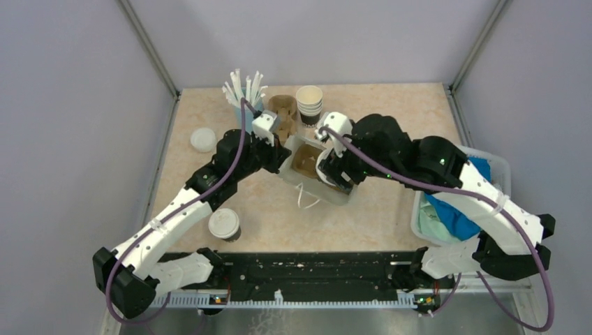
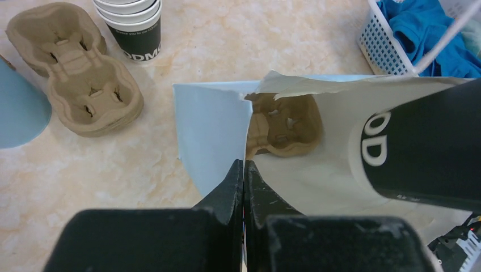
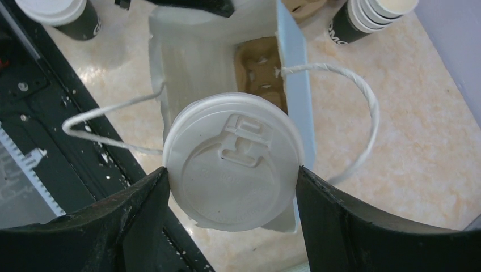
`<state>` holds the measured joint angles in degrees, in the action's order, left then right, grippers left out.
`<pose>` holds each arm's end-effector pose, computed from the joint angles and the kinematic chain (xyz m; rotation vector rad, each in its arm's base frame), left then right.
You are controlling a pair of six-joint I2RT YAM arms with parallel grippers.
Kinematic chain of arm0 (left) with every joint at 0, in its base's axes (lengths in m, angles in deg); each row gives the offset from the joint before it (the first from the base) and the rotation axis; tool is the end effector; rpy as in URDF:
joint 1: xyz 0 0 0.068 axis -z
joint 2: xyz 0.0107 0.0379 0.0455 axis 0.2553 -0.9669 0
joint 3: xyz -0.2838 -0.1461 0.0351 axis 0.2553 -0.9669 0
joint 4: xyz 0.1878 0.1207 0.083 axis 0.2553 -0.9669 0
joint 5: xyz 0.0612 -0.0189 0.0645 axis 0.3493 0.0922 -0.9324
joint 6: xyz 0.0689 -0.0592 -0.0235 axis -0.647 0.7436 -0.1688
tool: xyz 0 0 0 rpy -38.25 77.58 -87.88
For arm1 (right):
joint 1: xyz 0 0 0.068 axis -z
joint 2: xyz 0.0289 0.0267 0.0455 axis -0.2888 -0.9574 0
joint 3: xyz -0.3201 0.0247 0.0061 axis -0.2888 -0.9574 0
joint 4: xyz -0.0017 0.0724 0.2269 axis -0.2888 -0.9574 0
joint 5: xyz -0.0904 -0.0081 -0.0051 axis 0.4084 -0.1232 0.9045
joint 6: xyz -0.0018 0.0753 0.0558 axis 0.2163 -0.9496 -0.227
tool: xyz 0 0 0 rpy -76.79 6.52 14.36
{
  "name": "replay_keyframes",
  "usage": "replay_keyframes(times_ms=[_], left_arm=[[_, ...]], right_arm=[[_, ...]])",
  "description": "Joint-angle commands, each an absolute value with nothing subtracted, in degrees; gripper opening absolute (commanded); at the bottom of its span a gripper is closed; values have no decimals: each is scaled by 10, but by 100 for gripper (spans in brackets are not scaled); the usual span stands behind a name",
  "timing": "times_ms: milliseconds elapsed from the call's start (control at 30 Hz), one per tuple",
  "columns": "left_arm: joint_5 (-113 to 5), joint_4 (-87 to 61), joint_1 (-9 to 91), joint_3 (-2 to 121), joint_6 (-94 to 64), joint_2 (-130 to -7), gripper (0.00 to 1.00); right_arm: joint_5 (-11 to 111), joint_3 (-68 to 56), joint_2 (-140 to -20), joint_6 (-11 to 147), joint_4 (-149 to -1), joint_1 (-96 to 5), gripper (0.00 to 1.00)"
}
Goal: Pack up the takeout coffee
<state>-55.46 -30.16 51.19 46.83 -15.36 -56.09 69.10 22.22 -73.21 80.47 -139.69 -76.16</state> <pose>0.1940 -0.1553 0.3900 0.5019 1.8784 -0.6720 0.1285 0.1847 0.4838 -1.0867 1.9146 0.3148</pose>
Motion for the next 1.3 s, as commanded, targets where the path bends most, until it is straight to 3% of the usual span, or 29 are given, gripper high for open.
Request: replay_keyframes(times_ms=[0, 233, 933, 1267], left_arm=[[-547, -161, 514, 427, -187, -528, 0], [-552, -140, 514, 394, -179, -513, 0], [-581, -199, 514, 412, -159, -513, 0], [-562, -212, 514, 417, -146, -516, 0]], right_arm=[[703, 175, -717, 868, -1331, -790, 52], [768, 100, -715, 929, -1278, -844, 51], [777, 53, -702, 893, -1300, -880, 49], [839, 12, -721, 916, -1257, -880, 47]])
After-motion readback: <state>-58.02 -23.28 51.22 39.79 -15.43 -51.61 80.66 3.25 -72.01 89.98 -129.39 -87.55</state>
